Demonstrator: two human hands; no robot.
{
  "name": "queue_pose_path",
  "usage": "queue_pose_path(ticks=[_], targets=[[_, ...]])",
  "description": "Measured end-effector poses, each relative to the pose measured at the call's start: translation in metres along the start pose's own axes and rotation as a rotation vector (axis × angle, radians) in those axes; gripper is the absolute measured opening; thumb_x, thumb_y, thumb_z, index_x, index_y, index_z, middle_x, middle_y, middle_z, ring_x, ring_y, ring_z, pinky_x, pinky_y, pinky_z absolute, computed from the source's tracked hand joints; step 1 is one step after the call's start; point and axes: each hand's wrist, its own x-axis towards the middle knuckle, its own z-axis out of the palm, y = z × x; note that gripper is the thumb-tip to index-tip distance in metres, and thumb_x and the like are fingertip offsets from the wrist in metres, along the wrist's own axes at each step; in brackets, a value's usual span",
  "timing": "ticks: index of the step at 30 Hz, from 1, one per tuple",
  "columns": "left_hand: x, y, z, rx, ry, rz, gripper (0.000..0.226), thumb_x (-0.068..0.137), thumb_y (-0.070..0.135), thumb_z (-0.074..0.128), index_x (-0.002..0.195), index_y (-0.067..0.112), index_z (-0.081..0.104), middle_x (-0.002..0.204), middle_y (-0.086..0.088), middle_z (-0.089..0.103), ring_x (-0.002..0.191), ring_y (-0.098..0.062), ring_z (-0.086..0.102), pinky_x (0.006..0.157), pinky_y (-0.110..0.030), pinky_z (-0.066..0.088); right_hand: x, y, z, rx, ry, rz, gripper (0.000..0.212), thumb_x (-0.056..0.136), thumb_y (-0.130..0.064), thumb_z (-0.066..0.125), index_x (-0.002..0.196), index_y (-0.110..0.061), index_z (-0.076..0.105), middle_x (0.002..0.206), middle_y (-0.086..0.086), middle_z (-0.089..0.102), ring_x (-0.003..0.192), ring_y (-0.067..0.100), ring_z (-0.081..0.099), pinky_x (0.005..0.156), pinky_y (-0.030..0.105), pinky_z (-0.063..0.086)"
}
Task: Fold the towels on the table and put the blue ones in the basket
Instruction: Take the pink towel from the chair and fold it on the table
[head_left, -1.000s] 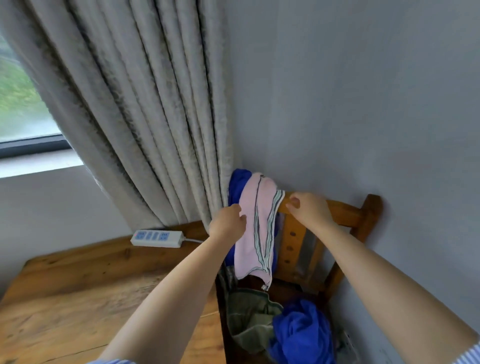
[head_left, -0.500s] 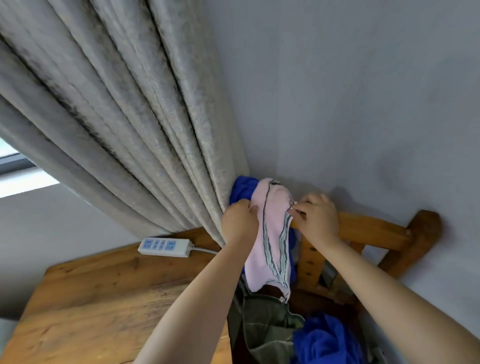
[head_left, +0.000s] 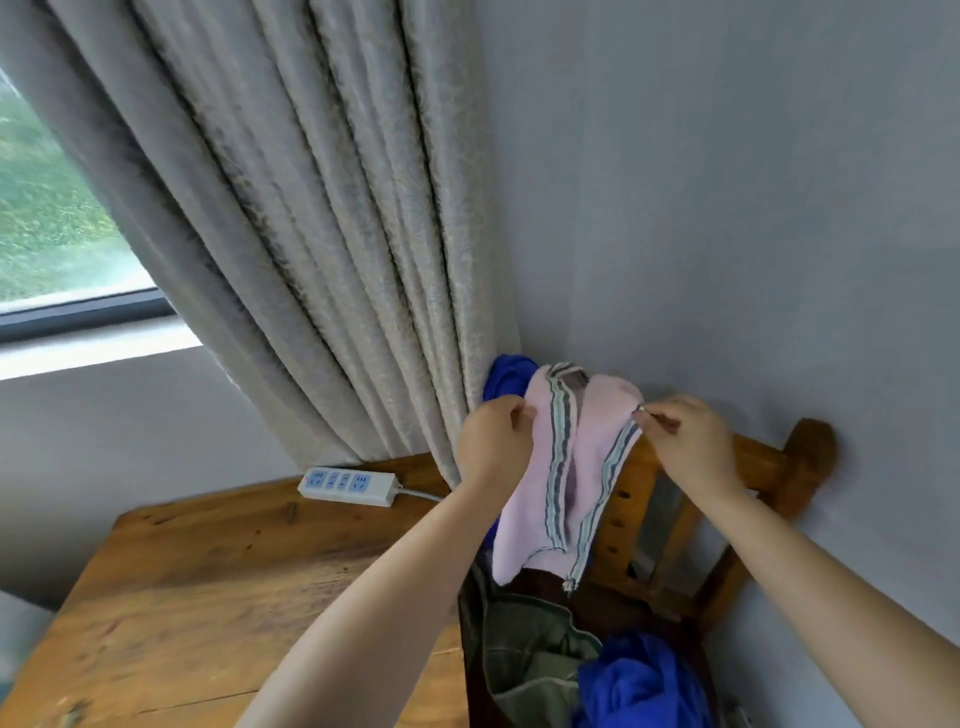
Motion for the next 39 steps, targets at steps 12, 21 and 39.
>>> queue_pose_path(ticks=[12, 21, 39], targets=[[-0.157, -0.060, -0.164, -0.106, 0.302, 0.087, 0.023, 0.090, 0.021, 0.054, 0.090, 0.003, 0.068, 0.086, -0.011, 0.069, 0.082, -0.026, 0.060, 0.068, -0.025, 0.039, -0.137, -0.184, -0.049, 0.038, 0.103, -0.352, 0.015, 0.084, -0.001, 0.059, 0.092, 0.007, 0.069, 0.091, 0.024, 0.068, 0.084, 0.037, 0.061, 0.070, 0.029, 0.041], [-0.259, -0.178, -0.260, 0.089, 0.276, -0.110, 0.025, 0.090, 0.025, 0.053, 0.096, 0.005, 0.067, 0.098, -0.010, 0.069, 0.093, -0.025, 0.060, 0.070, -0.024, 0.037, -0.239, -0.253, 0.000, 0.080, -0.277, -0.295, 0.018, 0.085, -0.005, 0.060, 0.095, 0.007, 0.068, 0.096, 0.024, 0.067, 0.091, 0.036, 0.060, 0.075, 0.029, 0.042], [-0.287, -0.358, -0.259, -0.052, 0.215, -0.711, 0.024, 0.092, 0.014, 0.047, 0.111, 0.002, 0.055, 0.104, -0.012, 0.059, 0.091, -0.023, 0.052, 0.074, -0.026, 0.039, -0.278, -0.255, 0.173, 0.080, -0.571, -0.058, 0.020, 0.087, -0.008, 0.058, 0.099, 0.003, 0.068, 0.103, 0.021, 0.066, 0.100, 0.032, 0.057, 0.083, 0.031, 0.041]])
